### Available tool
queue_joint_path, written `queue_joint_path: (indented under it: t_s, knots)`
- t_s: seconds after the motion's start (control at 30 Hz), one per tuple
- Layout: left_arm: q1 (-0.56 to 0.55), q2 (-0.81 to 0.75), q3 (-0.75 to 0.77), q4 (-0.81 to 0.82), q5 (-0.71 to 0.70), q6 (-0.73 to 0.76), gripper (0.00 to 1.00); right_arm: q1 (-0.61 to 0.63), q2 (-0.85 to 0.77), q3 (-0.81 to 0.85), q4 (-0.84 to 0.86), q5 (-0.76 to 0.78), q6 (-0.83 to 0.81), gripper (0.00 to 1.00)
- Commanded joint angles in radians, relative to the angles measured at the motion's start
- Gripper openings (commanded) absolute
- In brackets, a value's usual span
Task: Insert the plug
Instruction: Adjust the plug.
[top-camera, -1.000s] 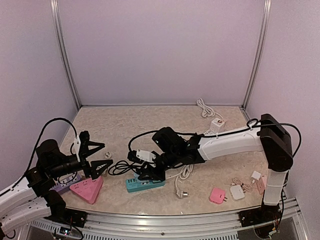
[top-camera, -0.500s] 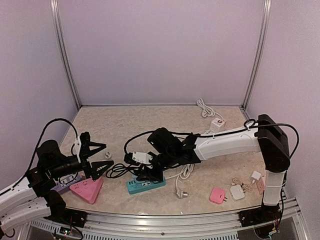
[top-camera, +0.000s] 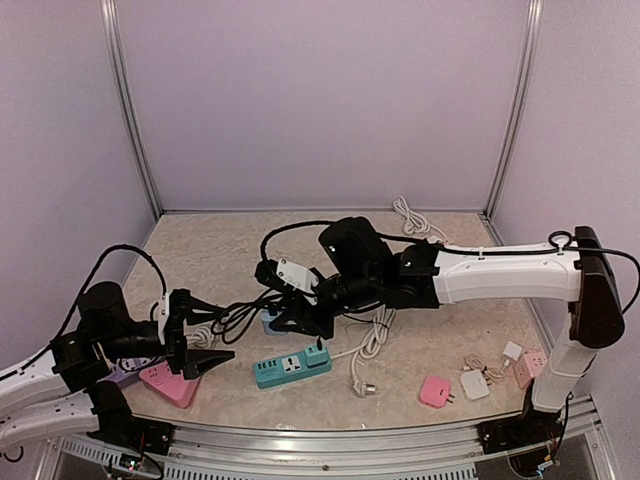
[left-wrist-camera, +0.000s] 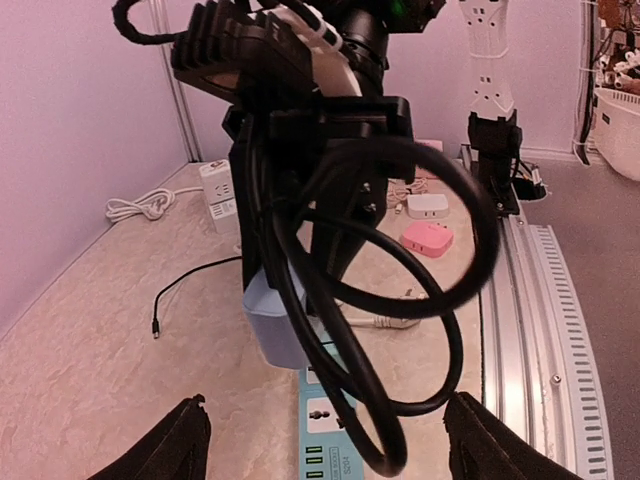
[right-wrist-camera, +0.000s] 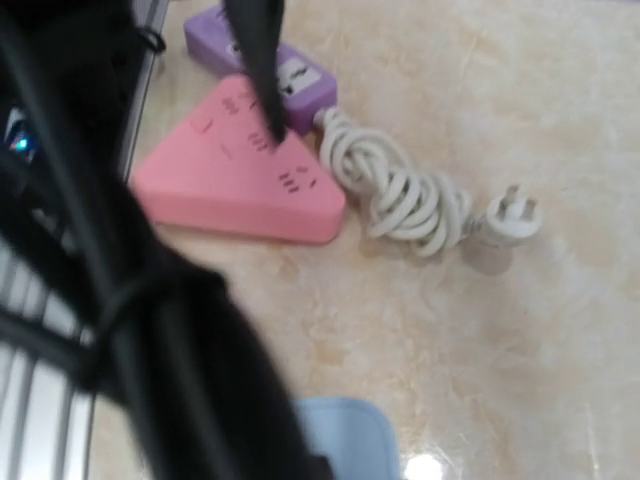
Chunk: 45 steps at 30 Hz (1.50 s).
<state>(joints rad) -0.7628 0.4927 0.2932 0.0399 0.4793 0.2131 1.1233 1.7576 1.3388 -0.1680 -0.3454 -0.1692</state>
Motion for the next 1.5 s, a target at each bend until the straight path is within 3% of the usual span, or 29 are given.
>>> queue_joint_path:
  t_s: [0.0,0.23,0.67,0.83,0.93,1.1,1.33,1.37,1.4,1.47]
  knots:
    - [-0.040,0.056,0.063,-0.066,0.044,0.080,0.81,0.017,-0.075,-0.038,0.043,0.014,0.027,0.00]
    - [-0.105,0.192,0.170,-0.050,-0.008,0.086,0.79,0.056,-0.131,-0.048,0.015,0.039,-0.006,0.00]
    - [-0.189,0.366,0.218,0.188,-0.114,-0.001,0.52,0.081,-0.209,-0.087,0.000,0.037,-0.069,0.00]
    - [-0.203,0.398,0.253,0.175,-0.082,0.006,0.49,0.081,-0.207,-0.091,0.007,0.020,-0.099,0.00]
    - [-0.213,0.416,0.254,0.172,-0.076,0.008,0.36,0.081,-0.204,-0.092,0.003,0.029,-0.116,0.00]
    - [-0.214,0.423,0.262,0.148,-0.077,0.007,0.03,0.082,-0.216,-0.103,0.012,0.013,-0.116,0.00]
    - [-0.213,0.429,0.251,0.168,-0.083,0.004,0.00,0.080,-0.220,-0.110,0.010,0.044,-0.096,0.00]
    - [-0.214,0.428,0.245,0.174,-0.096,-0.001,0.00,0.079,-0.219,-0.112,0.009,0.056,-0.087,0.04]
    - [-0.212,0.427,0.239,0.181,-0.115,-0.005,0.00,0.078,-0.218,-0.114,0.008,0.066,-0.076,0.26]
    - [-0.209,0.425,0.224,0.192,-0.141,-0.011,0.00,0.076,-0.218,-0.119,0.007,0.089,-0.048,0.55]
